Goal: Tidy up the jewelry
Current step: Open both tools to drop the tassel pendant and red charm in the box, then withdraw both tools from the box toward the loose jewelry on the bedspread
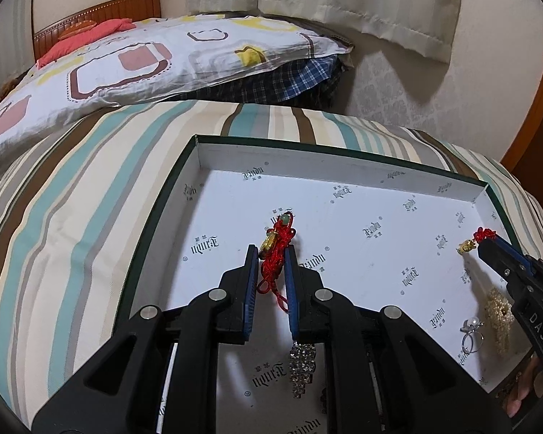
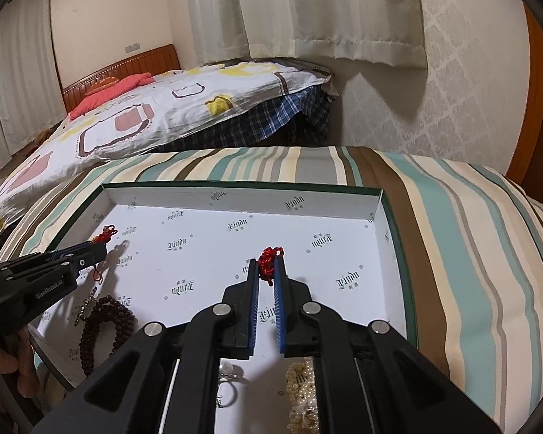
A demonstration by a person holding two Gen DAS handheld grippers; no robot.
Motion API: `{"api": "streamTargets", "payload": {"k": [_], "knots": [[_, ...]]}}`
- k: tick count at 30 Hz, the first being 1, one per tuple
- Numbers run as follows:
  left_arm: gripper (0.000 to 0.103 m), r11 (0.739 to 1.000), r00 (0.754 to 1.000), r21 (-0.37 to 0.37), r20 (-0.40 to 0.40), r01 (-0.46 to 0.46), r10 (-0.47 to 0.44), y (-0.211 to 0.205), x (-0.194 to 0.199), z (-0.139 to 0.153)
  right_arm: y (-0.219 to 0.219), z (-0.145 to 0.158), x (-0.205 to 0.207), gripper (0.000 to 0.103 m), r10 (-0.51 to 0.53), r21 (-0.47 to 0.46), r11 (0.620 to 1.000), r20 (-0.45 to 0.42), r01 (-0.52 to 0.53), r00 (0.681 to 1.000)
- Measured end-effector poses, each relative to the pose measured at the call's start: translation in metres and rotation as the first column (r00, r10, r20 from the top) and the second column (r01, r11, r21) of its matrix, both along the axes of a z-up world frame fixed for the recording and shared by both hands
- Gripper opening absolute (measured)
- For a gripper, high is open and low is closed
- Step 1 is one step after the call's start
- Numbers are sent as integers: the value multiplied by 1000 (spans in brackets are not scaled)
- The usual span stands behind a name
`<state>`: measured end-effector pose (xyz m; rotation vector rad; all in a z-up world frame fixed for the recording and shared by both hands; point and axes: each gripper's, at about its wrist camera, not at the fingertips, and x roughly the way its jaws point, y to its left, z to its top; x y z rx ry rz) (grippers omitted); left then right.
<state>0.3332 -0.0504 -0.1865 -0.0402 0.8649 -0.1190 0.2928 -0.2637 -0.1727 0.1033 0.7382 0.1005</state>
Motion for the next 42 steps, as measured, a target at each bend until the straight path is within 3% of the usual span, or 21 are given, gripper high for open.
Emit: {"api": "streamTargets", "payload": {"k": [10, 15, 18, 21, 24, 35, 37, 42], "knots": [[15, 1000, 1000, -4, -11, 4, -5, -2, 0, -1, 1, -5, 3, 10, 4, 6, 1000, -25, -4, 1000], [18, 1000, 1000, -4, -10, 12, -12, -3, -2, -1, 2, -6, 2, 25, 4, -1, 1000, -30, -4, 1000], [28, 1000, 1000, -4, -7, 11, -11, -4, -2, 0, 2, -6, 1, 26, 4, -1, 1000, -31, -4, 1000], [31, 1000, 1000, 0, 1, 10, -10, -4, -4, 1, 3, -5, 1, 29, 4, -2, 1000, -28, -4, 1000], [45, 1000, 1000, 4, 11, 12, -12, -4, -7, 1, 4, -4, -2, 33, 4, -3, 1000, -21, -4, 1000], [54, 1000, 999, 0, 45, 11, -11, -4, -20, 13, 6, 3, -14, 46, 7, -15, 1000, 12, -7, 1000], [61, 1000, 998, -4, 59, 7, -7, -4, -25, 18, 5, 7, -19, 50, 6, -15, 1000, 29, -5, 1000], [62, 1000, 996, -4, 87, 5, -5, -4, -39, 30, 5, 17, -32, 56, 2, -15, 1000, 60, -1, 998]]}}
